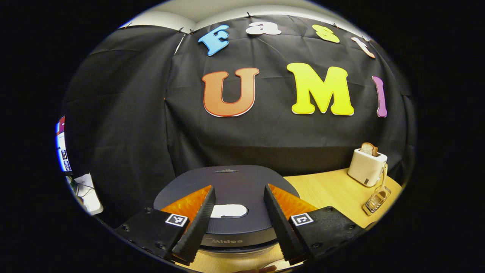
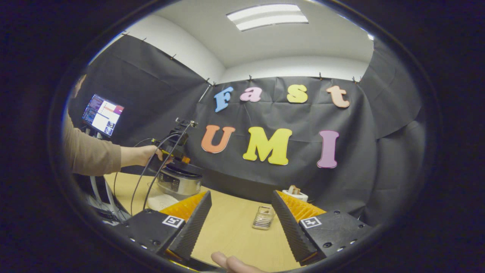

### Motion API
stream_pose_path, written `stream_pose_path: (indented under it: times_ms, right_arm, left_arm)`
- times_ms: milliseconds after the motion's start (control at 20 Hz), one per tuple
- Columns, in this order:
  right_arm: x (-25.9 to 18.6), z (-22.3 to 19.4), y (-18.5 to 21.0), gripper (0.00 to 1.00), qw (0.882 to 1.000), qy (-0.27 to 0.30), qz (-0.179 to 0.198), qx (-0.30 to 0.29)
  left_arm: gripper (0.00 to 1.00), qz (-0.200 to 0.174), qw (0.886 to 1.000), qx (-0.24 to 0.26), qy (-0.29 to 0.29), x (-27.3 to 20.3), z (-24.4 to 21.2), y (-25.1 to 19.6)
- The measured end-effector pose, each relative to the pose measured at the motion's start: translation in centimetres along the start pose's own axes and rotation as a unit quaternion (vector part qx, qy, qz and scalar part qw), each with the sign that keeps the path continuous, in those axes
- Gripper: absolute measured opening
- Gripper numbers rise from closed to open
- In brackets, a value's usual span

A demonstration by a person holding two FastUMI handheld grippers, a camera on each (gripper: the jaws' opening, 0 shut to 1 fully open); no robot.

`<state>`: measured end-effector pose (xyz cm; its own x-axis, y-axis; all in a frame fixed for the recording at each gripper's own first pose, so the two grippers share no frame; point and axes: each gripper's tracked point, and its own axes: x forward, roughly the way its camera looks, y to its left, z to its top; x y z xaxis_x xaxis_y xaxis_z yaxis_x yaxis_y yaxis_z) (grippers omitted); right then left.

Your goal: Close the left gripper, press the button to open the rice cooker; take a wooden spoon from the chopstick holder with the right hand, scoop a spoonful of rice and pour it into the rice cooker, then put the wooden spoon back into the chopstick holder.

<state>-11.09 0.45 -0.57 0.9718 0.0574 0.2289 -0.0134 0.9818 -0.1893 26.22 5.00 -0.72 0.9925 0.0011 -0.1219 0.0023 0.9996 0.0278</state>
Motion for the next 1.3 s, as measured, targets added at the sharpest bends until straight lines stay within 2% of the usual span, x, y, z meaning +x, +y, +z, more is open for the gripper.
stream_pose_path:
  times_ms: [150,400,850,900,950,1150,1300]
  right_arm:
    - [-1.3,0.2,0.1,0.96,1.0,-0.003,-0.003,-0.007]
    - [-2.4,0.9,0.6,0.96,1.0,-0.014,0.009,0.004]
    - [-2.3,0.2,0.5,0.96,1.0,0.001,0.009,0.016]
    - [-2.3,0.1,0.5,0.96,1.0,0.003,0.008,0.018]
    - [-2.3,-0.2,0.4,0.96,1.0,0.006,0.007,0.019]
    - [-2.1,-0.2,0.0,0.95,1.0,0.01,0.0,0.025]
    - [-1.7,-0.1,-0.6,0.95,0.999,0.012,-0.01,0.029]
  left_arm:
    - [0.84,0.007,1.0,0.009,0.016,-0.9,-1.7,0.3]
    - [0.83,0.015,1.0,0.003,0.022,-2.9,-2.0,0.2]
    - [0.83,0.03,0.999,-0.001,0.01,-4.0,-3.1,0.1]
    - [0.89,0.034,0.999,0.002,0.007,-4.1,-3.1,0.1]
    - [0.82,0.037,0.999,0.0,0.004,-4.1,-3.2,0.1]
    - [0.81,0.039,0.999,-0.013,0.034,-6.1,-3.3,-0.5]
    - [0.8,0.028,0.998,-0.053,0.036,-9.2,-2.5,-1.3]
